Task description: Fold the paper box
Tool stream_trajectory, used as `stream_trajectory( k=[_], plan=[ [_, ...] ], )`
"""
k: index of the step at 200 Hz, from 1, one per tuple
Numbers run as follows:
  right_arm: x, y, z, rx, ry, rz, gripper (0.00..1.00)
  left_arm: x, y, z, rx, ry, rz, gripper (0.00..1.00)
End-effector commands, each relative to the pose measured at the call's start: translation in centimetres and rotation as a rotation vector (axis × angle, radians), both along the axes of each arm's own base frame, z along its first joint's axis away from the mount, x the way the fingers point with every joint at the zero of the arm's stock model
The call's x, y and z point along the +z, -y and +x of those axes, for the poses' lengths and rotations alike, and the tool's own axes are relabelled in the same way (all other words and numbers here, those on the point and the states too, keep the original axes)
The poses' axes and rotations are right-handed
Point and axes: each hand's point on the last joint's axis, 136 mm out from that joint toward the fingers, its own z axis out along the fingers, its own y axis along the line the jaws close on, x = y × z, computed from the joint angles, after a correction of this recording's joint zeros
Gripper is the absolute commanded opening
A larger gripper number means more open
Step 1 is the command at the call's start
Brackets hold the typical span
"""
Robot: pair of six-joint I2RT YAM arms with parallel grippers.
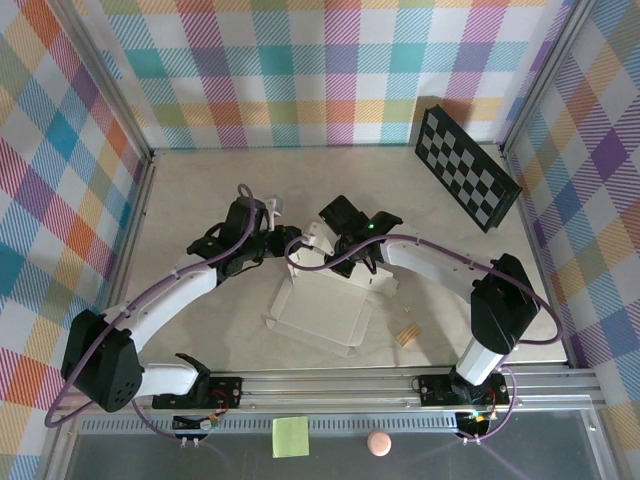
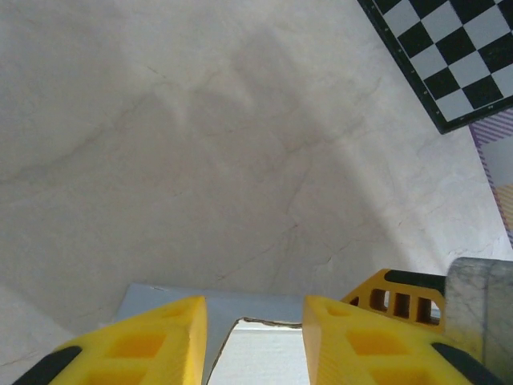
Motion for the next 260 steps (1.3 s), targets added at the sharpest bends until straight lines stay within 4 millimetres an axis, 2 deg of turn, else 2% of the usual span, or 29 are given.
stream_trajectory(
  k=[1,22,45,88,148,260],
  plan=[
    [-1.1,-0.5,-0.9,0.031,-0.032,0.005,0.00,0.6,0.3,-0.3,-0.010,-0.050,-0.023,0.34],
    [-1.0,-0.6,-0.9,0.030,-0.032,0.008,0.00,0.3,0.7,-0.2,-0.023,-0.067,-0.033,0.28],
    [-1.0,-0.6,-0.9,0.031,-0.032,0.013,0.00,0.1,1.0,-0.1,-0.030,-0.081,-0.039,0.27],
    [-0.8,-0.6,-1.0,0.032,-0.031,0.018,0.00,-0.8,0.6,0.2,-0.006,-0.102,0.000,0.31],
    [-0.7,-0.6,-0.9,0.033,-0.027,0.017,0.00,-0.2,0.2,0.8,0.022,-0.081,0.011,0.29],
    [-0.7,-0.6,-0.9,0.034,-0.027,0.016,0.00,-0.8,0.8,1.1,0.022,-0.111,0.004,0.35]
  ],
)
